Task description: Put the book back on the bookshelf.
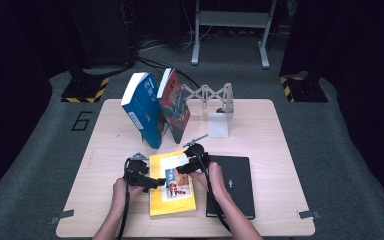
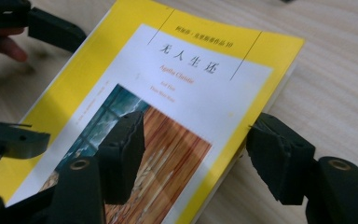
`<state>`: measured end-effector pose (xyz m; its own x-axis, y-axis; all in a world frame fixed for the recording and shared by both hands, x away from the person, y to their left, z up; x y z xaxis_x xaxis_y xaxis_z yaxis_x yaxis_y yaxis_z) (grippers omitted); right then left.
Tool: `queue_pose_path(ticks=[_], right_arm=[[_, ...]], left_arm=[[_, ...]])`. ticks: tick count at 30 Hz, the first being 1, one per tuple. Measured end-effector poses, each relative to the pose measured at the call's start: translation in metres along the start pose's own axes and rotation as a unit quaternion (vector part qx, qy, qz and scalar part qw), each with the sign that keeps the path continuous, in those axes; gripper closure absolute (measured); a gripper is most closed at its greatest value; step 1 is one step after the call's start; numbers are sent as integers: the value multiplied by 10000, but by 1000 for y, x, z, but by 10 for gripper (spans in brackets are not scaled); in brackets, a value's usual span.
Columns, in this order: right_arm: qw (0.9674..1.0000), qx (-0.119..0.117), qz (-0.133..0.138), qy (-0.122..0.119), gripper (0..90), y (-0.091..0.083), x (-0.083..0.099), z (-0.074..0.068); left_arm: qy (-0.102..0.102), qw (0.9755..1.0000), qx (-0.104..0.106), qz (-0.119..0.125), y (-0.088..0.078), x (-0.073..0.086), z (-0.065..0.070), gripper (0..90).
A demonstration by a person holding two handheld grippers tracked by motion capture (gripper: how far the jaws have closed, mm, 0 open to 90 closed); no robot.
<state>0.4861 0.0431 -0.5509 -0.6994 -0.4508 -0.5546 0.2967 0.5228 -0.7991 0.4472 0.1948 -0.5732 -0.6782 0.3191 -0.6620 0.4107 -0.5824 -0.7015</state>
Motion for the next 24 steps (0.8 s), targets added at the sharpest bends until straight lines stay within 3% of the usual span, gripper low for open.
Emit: queue_pose_path(ticks=[4, 10, 16, 21, 22, 24], right_arm=[[9999, 105, 69, 1, 409, 1, -11, 6], [9998, -28, 174, -9, 533, 2, -29, 5], [9999, -14, 96, 27, 633, 5, -47, 5], [9999, -103, -1, 84, 734, 4, -47, 6], [9999, -118, -34, 68, 761, 4, -47, 6], [9998, -156, -48, 76, 810, 3, -46, 5]], left_arm=[[-148, 9998, -49, 105, -5, 4, -2, 2], [-344, 9993, -15, 139, -10, 8, -1, 2], [-233, 9997, 65, -2, -11, 9, -2, 3], [-156, 9998, 107, -52, -11, 8, -4, 3], [-252, 9996, 89, 13, -10, 6, -3, 3], [-260, 9996, 64, 16, -9, 6, -3, 3]])
Point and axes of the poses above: each handheld gripper's, and its own axes: y roughly forward along the jaws, x roughly out of its underside, z roughly to its right, the point moved 8 cm from there along y, roughly forward along the jaws, and after that the axes turned 2 degrees about y, right-handed, at the moved point
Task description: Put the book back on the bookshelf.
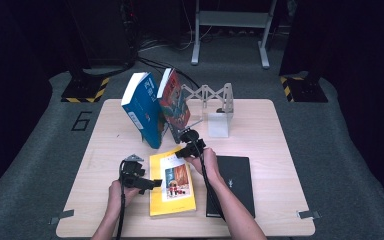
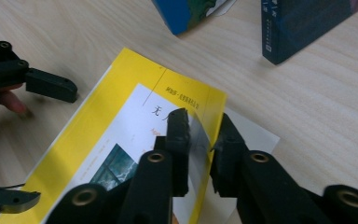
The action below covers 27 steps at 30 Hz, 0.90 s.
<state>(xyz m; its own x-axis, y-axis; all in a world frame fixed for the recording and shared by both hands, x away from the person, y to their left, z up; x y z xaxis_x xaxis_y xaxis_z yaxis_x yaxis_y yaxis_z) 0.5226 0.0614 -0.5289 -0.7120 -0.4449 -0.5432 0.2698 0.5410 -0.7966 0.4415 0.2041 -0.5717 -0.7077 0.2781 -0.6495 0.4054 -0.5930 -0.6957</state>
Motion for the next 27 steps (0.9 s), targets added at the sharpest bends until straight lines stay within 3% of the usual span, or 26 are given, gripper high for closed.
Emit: queue_pose_path(ticks=[4, 6, 7, 12, 20, 27], right_arm=[[9999, -35, 38, -143, 891, -3, -1, -5], [9999, -10, 18, -163, 899, -6, -1, -10], [9995, 34, 58, -312, 900, -7, -3, -11], [9984, 80, 201, -532, 900, -16, -6, -22], [9941, 204, 512, -935, 900, -36, -11, -32], [9903, 335, 725, -1136, 900, -53, -9, -40]], left_arm=[[-14, 10000, -13, -4, 0, -1, 0, 3], [-31, 10000, 31, -29, 0, 0, 0, 3], [-25, 10000, 51, -44, -1, 0, 0, 4], [-107, 9999, 90, -57, -1, 0, 0, 2], [-205, 9996, 185, 41, 0, -2, 1, 3], [-143, 9992, 370, -52, 2, -4, 5, 4]])
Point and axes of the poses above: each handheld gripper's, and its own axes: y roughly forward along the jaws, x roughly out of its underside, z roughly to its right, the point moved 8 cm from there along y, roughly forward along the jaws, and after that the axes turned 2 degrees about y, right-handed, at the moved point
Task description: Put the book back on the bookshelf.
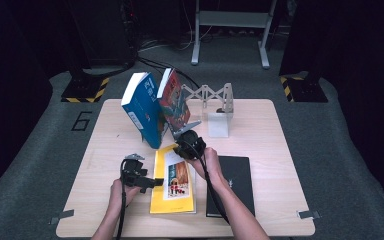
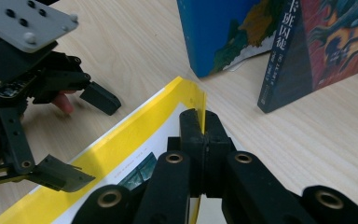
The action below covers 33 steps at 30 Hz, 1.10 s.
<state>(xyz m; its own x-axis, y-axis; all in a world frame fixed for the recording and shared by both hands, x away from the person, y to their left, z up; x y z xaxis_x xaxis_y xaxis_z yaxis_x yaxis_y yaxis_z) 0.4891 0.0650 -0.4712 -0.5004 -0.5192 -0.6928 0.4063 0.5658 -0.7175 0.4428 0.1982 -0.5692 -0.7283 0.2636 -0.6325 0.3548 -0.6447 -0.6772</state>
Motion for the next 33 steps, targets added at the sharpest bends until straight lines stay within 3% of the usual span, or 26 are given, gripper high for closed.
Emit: queue_pose_path(ticks=[8, 10, 12, 13, 16, 19, 27, 29, 32, 33], right_arm=[[9991, 191, 268, -271, 900, -16, 1, -4], [9992, 211, 243, -239, 900, -20, 2, -6], [9985, 270, 292, -383, 900, -23, 2, -5], [9985, 277, 323, -331, 900, -24, 2, -7], [9982, 299, 352, -392, 900, -27, 2, -8], [9981, 299, 371, -379, 900, -28, 2, -8], [9980, 349, 321, -425, 900, -27, 6, -4], [9978, 339, 332, -471, 900, -27, 7, -4], [9979, 363, 355, -393, 900, -25, 7, -4], [9979, 370, 353, -397, 900, -24, 7, -3]], left_arm=[[-41, 9998, 185, -55, 3, -2, 4, 8], [-41, 9997, 232, -92, 4, -3, 6, 8], [43, 9996, 237, -120, 4, -3, 7, 8], [-16, 9996, 254, -72, 5, -4, 9, 8], [69, 9996, 264, -98, 6, -6, 10, 8], [-4, 9991, 412, -122, 6, -7, 14, 15], [-5, 9979, 621, -196, 7, -9, 19, 210], [-44, 9966, 771, -277, 8, -8, 23, 249], [97, 9973, 638, -359, 10, -7, 24, 272], [24, 9971, 644, -395, 10, -6, 26, 289]])
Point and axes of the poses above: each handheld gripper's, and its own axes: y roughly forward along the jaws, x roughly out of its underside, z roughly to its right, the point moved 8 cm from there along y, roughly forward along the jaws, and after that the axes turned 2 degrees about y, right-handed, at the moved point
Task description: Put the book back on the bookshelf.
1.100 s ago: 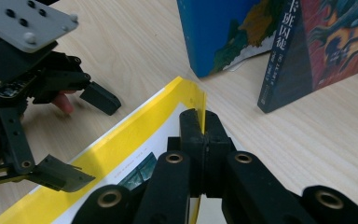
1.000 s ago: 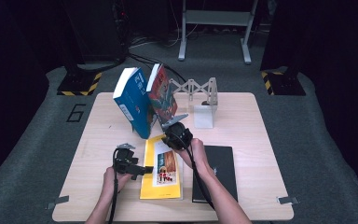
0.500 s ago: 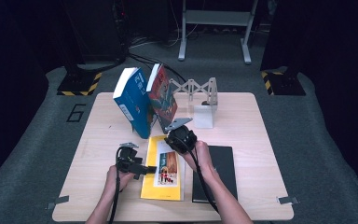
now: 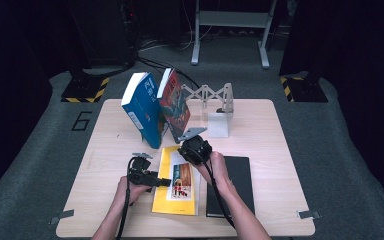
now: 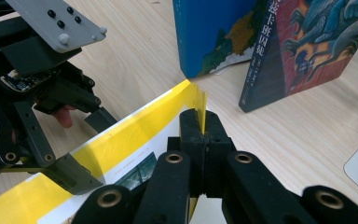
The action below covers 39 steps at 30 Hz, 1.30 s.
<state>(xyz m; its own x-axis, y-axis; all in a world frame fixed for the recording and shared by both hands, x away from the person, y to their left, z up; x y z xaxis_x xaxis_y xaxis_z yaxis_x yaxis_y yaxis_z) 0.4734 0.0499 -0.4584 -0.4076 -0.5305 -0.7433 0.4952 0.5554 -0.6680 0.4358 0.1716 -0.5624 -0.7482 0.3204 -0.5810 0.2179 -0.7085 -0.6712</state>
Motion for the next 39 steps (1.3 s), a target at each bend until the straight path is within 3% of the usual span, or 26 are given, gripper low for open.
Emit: queue_pose_path(ticks=[2, 7, 11, 15, 18, 20, 23, 24, 27, 31, 34, 38, 39], right_arm=[[10000, -2, -21, 26, 900, 1, 1, 1], [9999, 11, -30, 115, 900, 3, 3, 4], [9999, -19, -73, 100, 900, 3, 5, 6], [9998, -16, -33, 217, 900, 4, 5, 8], [9995, -44, -106, 297, 894, 2, 9, 13], [9992, -11, -135, 378, 871, 3, 12, 17], [9972, 20, -232, 715, 768, 5, 21, 24], [9972, 21, -251, 701, 726, 5, 23, 27], [9934, 40, -472, 1046, 600, 11, 39, 36], [9879, 36, -783, 1338, 535, 18, 60, 42], [9840, -113, -900, 1535, 458, 22, 72, 43], [9762, -263, -1236, 1764, 344, 29, 84, 37], [9740, -333, -1283, 1836, 342, 32, 86, 36]], left_arm=[[114, 9999, -27, -112, 0, 1, 0, 326], [105, 9997, -219, -101, 0, 1, 1, 420], [107, 9997, -195, -138, -5, 1, 0, 481], [-74, 9998, -184, 12, -6, 0, 1, 540], [-92, 9998, -177, 79, -8, -1, 0, 574], [-177, 9996, -145, 141, -9, -1, 1, 588], [-81, 9997, -142, 198, -12, -3, 3, 621], [-11, 9995, -213, 223, -13, -4, 3, 639], [87, 9992, -319, 246, -15, -6, 3, 652], [51, 9993, -282, 242, -17, -5, 3, 663], [86, 9989, -305, 338, -20, -6, 4, 676], [287, 9978, -471, 368, -27, -6, 5, 695], [256, 9975, -523, 402, -27, -6, 5, 694]])
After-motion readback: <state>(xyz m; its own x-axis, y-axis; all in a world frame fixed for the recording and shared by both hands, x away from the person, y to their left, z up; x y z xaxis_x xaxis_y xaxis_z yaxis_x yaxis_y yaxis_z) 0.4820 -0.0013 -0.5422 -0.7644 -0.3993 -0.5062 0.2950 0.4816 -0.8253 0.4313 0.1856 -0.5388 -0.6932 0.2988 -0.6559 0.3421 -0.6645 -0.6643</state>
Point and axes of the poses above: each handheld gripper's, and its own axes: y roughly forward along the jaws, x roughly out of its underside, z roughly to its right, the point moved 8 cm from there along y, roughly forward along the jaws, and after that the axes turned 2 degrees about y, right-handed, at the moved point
